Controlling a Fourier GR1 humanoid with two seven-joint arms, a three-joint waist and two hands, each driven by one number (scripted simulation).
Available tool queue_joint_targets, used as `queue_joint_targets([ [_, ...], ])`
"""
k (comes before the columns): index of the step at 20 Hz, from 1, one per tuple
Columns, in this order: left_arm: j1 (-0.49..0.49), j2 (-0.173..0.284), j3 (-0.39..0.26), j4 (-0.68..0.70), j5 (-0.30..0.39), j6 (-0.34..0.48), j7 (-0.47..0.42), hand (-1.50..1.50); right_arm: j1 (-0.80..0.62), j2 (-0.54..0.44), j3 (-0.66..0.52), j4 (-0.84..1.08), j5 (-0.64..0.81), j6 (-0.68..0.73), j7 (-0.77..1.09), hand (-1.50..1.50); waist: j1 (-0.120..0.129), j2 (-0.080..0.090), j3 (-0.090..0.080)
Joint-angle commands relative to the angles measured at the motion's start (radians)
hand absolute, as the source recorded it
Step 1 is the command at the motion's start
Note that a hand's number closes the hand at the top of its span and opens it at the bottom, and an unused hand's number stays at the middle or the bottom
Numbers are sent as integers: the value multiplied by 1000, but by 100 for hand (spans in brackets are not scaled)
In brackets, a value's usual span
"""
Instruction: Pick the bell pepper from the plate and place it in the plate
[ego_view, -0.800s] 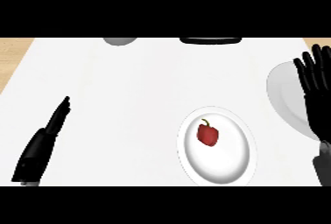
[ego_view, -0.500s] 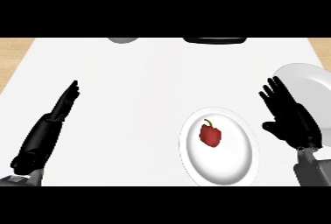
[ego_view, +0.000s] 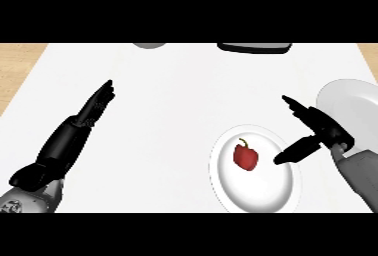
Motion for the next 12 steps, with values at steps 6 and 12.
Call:
queue_joint_targets([
  [6, -23, 5, 69, 100, 44, -83, -30, 0, -333, 167, 100, 111, 92, 119, 427, -150, -55, -19, 2],
  [12, -17, 9, 95, 14, 35, -58, 55, 0, -374, 237, 23, 176, -77, 273, 621, -150, -58, -23, 3],
])
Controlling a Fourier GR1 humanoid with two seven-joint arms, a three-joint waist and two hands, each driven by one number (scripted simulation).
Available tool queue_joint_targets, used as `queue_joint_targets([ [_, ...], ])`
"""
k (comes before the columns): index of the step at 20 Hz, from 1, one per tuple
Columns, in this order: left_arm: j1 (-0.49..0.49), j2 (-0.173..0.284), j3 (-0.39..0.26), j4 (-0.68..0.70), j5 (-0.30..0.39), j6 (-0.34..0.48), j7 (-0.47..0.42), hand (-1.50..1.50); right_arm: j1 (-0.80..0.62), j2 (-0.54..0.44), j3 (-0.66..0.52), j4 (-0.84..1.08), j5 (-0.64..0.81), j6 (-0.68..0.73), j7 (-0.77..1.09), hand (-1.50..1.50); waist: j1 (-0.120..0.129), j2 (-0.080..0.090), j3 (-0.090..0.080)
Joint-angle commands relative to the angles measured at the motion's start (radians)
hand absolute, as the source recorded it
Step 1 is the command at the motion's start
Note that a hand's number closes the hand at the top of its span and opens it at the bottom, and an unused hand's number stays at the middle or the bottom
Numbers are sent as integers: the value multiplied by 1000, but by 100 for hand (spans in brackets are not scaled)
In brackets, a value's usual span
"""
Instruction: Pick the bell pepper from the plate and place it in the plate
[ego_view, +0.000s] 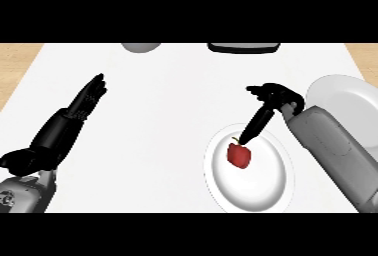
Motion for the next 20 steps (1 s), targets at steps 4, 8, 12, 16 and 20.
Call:
queue_joint_targets([
  [4, -8, -39, -5, 1, -28, 11, 8, 0, -123, 47, -64, 113, -175, 195, 237, -150, -7, 0, 0],
  [8, 15, -40, 6, -36, -28, 8, 37, 0, -93, -3, -26, 122, -132, 196, 231, -150, -16, -5, 1],
  [12, 47, -29, 28, -53, -8, -27, 28, 0, -195, 1, -59, 243, -175, 240, 262, -150, -4, -3, 0],
  [16, -49, -82, 26, 48, -64, -8, 21, 0, -144, -11, -58, 270, -127, 225, 167, -150, -22, -2, 1],
  [20, 25, -81, 25, -49, -72, -13, 54, 0, -125, -19, -88, 292, -151, 283, 136, -150, -16, -4, 1],
])
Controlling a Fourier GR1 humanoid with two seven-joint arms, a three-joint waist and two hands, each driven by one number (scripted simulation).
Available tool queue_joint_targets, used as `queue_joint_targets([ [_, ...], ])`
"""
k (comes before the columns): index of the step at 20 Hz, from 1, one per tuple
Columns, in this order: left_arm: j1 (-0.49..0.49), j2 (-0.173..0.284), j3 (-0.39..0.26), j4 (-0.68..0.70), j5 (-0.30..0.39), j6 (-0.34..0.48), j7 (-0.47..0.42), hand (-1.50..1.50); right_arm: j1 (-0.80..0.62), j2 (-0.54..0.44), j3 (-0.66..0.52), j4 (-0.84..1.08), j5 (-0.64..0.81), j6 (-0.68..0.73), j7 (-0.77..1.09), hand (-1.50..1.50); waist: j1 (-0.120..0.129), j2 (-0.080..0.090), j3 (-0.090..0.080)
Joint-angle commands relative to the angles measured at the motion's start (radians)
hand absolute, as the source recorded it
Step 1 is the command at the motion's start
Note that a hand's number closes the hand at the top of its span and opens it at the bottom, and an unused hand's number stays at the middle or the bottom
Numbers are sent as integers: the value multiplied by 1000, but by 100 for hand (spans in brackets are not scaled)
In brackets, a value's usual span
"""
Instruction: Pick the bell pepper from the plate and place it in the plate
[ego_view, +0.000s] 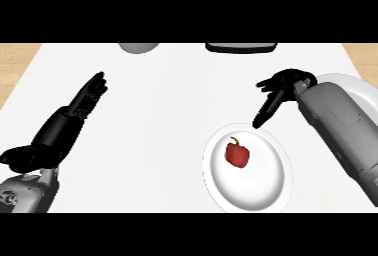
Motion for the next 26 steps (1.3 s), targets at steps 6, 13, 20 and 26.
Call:
queue_joint_targets([
  [6, 46, -24, 23, -5, -24, -32, -24, 0, 44, 37, 4, -22, -2, 94, 105, -150, -8, -3, 0],
  [13, 8, -37, 38, 29, -37, -51, -12, 0, 55, 118, 46, 79, 35, 132, 57, -150, -4, 0, 0],
  [20, 11, -41, 76, 50, -39, -85, -22, 0, 158, 185, 61, 5, 46, 106, 60, -150, -12, -3, 0],
  [26, 50, -51, 84, -45, -52, -81, 21, 0, 147, 198, 39, -2, 18, 140, 119, -150, -3, -3, 0],
])
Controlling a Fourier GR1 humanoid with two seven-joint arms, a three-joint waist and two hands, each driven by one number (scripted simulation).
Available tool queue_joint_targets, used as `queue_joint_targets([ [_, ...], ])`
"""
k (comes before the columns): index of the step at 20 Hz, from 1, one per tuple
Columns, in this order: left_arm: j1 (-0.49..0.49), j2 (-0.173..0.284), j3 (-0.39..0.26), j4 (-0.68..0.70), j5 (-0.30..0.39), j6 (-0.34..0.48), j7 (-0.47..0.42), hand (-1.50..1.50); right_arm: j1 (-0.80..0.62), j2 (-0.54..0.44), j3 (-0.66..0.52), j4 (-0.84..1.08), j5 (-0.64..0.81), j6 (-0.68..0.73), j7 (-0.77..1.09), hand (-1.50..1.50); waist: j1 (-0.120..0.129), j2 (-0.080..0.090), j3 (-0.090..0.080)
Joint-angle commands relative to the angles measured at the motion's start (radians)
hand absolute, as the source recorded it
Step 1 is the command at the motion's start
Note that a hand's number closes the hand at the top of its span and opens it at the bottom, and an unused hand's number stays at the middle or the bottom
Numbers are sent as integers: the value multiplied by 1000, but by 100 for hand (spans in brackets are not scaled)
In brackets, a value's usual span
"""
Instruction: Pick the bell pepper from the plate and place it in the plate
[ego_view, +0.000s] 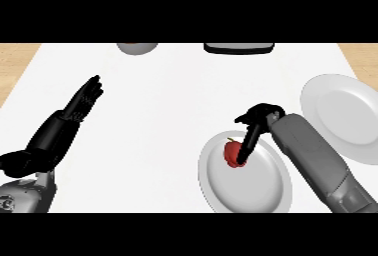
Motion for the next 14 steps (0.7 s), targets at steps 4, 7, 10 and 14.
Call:
queue_joint_targets([
  [4, -18, -13, 22, -4, -2, -19, 11, 0, 29, 31, 13, -34, -9, 68, 124, -150, -3, 7, 5],
  [7, 23, -35, 3, -16, -33, 3, -6, 0, 79, 75, 60, -15, 52, 10, 64, -150, 2, 8, 6],
  [10, 48, -15, 17, -22, -15, -33, -23, 0, 120, 67, 85, -23, 86, 12, 22, -150, 6, 8, 6],
  [14, -27, -8, 41, -11, 6, -47, 50, 0, 97, 56, 84, -59, 133, 45, -86, 150, 5, 10, 6],
])
